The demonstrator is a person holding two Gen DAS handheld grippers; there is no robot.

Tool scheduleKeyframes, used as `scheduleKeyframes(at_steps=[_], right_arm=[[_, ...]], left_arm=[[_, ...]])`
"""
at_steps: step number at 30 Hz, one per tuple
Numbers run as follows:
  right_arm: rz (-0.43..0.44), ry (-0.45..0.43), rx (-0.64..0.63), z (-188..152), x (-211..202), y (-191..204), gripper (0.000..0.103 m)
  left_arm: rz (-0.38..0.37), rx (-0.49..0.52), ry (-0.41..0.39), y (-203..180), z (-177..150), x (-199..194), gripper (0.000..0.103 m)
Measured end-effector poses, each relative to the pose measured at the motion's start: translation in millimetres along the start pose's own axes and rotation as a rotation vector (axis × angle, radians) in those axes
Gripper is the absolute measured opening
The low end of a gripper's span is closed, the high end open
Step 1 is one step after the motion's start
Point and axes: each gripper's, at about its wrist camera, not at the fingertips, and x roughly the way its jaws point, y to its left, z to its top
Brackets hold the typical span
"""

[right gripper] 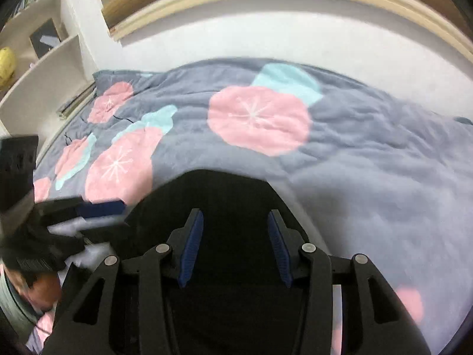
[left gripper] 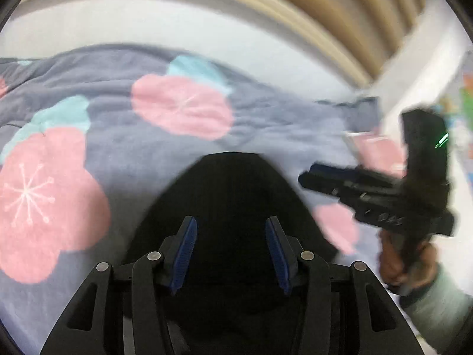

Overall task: Fold large clothes
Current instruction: 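Grasp the hood with the right gripper while the left gripper holds it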

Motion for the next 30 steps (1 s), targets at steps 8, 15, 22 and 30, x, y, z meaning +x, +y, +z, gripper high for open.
scheduleKeyframes(at_steps=[8,15,22,30], right_arm=[[0.049,0.16,0.085,-30,105,-12,0.031],[0.063,0.099,0.086,-31,27,-15,0.031],[-0.053,0.157,0.031,-89,-24,-16,0.031],[-0.06,0.276,0.085,-126,18,-31,0.03]], left_arm=[[0.084,-0.079,0.106,44,-31,67,0.049],[0.043,-0.016,0.063,24,-28,27,0.049],[-0.043,0.017,0.064,13,-42,-3,0.05],[0.015,-0.009,0.224,26,-62,46,0.049]])
